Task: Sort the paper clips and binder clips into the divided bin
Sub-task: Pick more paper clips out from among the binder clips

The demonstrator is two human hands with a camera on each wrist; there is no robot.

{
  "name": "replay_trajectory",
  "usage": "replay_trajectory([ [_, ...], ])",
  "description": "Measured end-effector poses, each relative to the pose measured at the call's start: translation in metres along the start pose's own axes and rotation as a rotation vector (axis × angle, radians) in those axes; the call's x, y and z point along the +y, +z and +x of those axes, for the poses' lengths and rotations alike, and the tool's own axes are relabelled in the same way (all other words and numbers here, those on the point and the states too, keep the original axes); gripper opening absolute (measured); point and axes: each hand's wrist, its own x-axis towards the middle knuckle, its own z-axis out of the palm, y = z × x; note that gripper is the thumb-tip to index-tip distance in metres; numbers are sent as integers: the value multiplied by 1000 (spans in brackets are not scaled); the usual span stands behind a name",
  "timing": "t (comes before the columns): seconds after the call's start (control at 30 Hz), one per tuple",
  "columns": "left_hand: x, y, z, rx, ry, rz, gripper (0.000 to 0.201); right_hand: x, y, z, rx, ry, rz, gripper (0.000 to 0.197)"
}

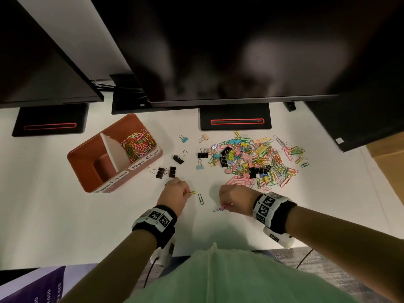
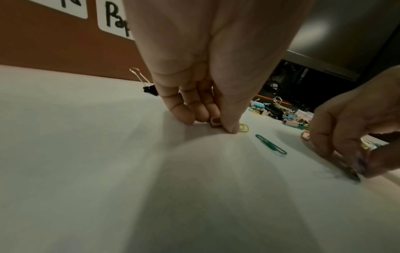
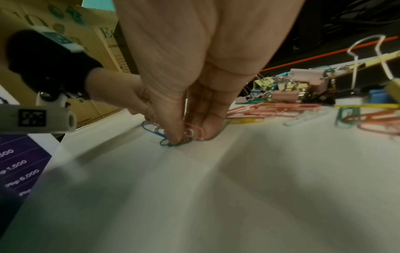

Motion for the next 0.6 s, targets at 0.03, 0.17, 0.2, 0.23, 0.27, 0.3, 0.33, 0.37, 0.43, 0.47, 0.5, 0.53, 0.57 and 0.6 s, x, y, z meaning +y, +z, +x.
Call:
replay_trajectory([
  [0.03, 0, 1, 0, -5, 17, 28, 11, -1, 3, 2, 8, 13, -14, 17],
  [0.17, 0, 1, -2, -48, 101, 89, 11, -6, 10, 7, 5, 75, -52, 19],
  [0.2, -1, 0, -2, -67, 109, 70, 10, -7, 9, 8, 12, 90, -47, 19],
  [0.23, -2, -2, -1, -84, 112, 32, 10, -8, 9, 8, 17, 104, -34, 19],
  [0.27, -3, -3, -1, -100, 112, -18, 11, -8, 8, 9, 21, 116, -18, 18],
  [0.3, -3, -5, -1, -112, 120, -64, 13, -8, 8, 9, 26, 126, -1, 17],
  [0.33, -2, -6, 0, -130, 137, -92, 16, -7, 8, 9, 30, 133, 17, 16],
  [0.37, 0, -7, 0, -152, 169, -97, 20, -7, 8, 9, 34, 141, 37, 16],
  [0.43, 6, -6, 1, -210, 243, -43, 26, -6, 7, 9, 52, 154, 72, 16],
  [0.47, 8, -5, 2, -240, 274, 9, 29, -5, 5, 9, 64, 162, 84, 17],
  [0.5, 11, -4, 4, -267, 296, 63, 30, -5, 4, 9, 78, 169, 98, 18],
  [0.53, 12, -3, 5, -288, 307, 105, 30, -4, 3, 8, 95, 174, 117, 20],
  [0.57, 12, -2, 7, -299, 309, 128, 27, -4, 2, 8, 108, 178, 140, 23],
  [0.6, 12, -2, 8, -303, 301, 129, 24, -4, 1, 8, 112, 181, 156, 26],
])
